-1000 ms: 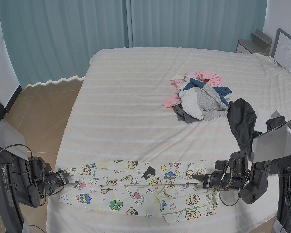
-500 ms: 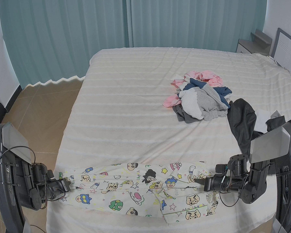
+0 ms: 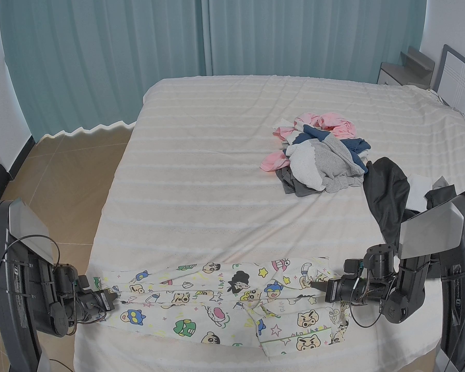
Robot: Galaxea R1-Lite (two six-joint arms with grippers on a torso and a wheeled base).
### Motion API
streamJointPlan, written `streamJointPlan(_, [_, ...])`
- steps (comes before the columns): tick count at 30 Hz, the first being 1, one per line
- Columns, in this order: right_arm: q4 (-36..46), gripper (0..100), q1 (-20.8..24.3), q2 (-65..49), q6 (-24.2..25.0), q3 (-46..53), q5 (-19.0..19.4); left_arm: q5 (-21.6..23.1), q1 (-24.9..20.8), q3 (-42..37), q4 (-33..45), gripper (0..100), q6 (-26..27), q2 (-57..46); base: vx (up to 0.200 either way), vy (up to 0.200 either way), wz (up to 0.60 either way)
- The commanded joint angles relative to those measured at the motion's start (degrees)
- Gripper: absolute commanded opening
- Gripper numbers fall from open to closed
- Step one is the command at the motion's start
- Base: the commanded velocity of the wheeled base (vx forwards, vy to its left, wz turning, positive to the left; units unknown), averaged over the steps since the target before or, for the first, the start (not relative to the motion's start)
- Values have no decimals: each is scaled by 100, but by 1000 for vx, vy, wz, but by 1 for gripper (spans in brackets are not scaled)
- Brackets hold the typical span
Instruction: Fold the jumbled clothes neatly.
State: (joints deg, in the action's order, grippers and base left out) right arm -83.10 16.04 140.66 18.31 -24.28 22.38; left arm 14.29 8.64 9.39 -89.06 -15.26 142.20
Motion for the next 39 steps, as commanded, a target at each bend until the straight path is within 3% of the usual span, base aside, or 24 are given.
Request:
streamJointPlan(1, [-4, 0, 4, -3, -3, 11, 3, -5, 15, 19, -94, 100, -3, 53, 0, 0, 0])
streamJointPlan(2, [-4, 100, 4, -12, -3, 11, 3, -22, 23, 63, -94, 100, -12, 44, 0, 0, 0])
streamJointPlan(8, [-30, 100, -13, -205, -3, 3, 3, -31, 146, 151, -94, 100, -109, -26, 0, 0, 0])
streamJointPlan(17, [-4, 100, -172, -803, 6, -6, 3, -58, 217, 213, -94, 100, -425, -958, 0, 0, 0])
streamJointPlan(25, [-48, 100, -49, -1260, -3, 20, -23, -585, 226, 450, -94, 100, -407, -1318, 0, 0, 0])
streamJointPlan(32, [743, 100, -110, -1497, -56, 20, -225, -690, 261, 380, -94, 100, -407, -1300, 0, 0, 0])
streamJointPlan(34, [1138, 100, -277, -1594, -108, -156, -322, -1016, 261, 415, -94, 100, -522, -1397, 0, 0, 0])
streamJointPlan(37, [1182, 100, -251, -1647, -108, -393, -384, -1033, 226, 371, -94, 100, -1102, -1766, 0, 0, 0])
streamJointPlan(38, [1235, 100, -172, -1682, -126, -507, -384, -972, 138, 327, -76, 100, -1822, -2153, 0, 0, 0])
streamJointPlan(39, [1279, 100, -84, -1673, -135, -586, -384, -901, 50, 274, -41, 100, -2192, -2338, 0, 0, 0])
